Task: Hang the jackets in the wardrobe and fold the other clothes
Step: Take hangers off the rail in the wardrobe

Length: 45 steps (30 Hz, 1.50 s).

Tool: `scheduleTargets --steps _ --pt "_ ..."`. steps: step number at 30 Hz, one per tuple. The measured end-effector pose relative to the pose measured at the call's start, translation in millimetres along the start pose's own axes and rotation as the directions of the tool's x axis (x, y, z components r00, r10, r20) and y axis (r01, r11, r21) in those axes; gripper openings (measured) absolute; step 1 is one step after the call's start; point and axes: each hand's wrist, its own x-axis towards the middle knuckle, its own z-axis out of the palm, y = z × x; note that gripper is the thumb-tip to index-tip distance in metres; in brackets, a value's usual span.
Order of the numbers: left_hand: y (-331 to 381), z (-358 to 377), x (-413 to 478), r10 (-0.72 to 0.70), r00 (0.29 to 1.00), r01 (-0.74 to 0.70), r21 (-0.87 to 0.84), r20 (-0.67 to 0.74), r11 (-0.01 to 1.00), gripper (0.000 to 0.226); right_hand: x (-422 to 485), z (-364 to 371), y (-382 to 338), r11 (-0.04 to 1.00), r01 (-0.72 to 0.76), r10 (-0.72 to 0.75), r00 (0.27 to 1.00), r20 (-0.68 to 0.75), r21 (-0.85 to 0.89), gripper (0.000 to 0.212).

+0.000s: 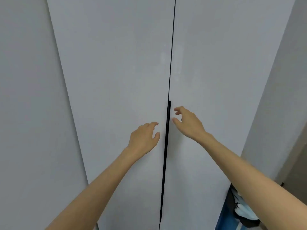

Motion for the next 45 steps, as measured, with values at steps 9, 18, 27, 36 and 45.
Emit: scheduleTargets --steps 9,18,27,36,45 --pt "-34 54 74 0.072 0.996 -0.07 0.026 -0.06 0.997 0.049 81 27 10 0.998 0.025 -0.014 0.985 -0.171 0.063 0.011" --pt "-24 71 73 0.111 0.99 -0.092 0.194 -0.09 0.977 0.064 73 15 12 0.991 0.13 -0.128 0.989 -0.074 0.023 0.014" --pt "29 71 37 0.086 0.996 -0.086 0.011 -0.003 0.996 0.041 10 -14 13 0.974 0.215 -0.207 0.973 -0.107 0.07 0.012" --pt "106 70 -42 0.031 0.999 -0.034 -0.168 -0.024 0.985 0.043 -79 -67 34 0.947 0.251 -0.228 0.965 -0.129 0.202 0.011" --pt "225 79 -104 0.06 0.998 -0.06 -0.041 -0.003 0.997 0.083 -177 -150 93 0.956 0.265 -0.239 0.953 -0.186 0.128 0.017"
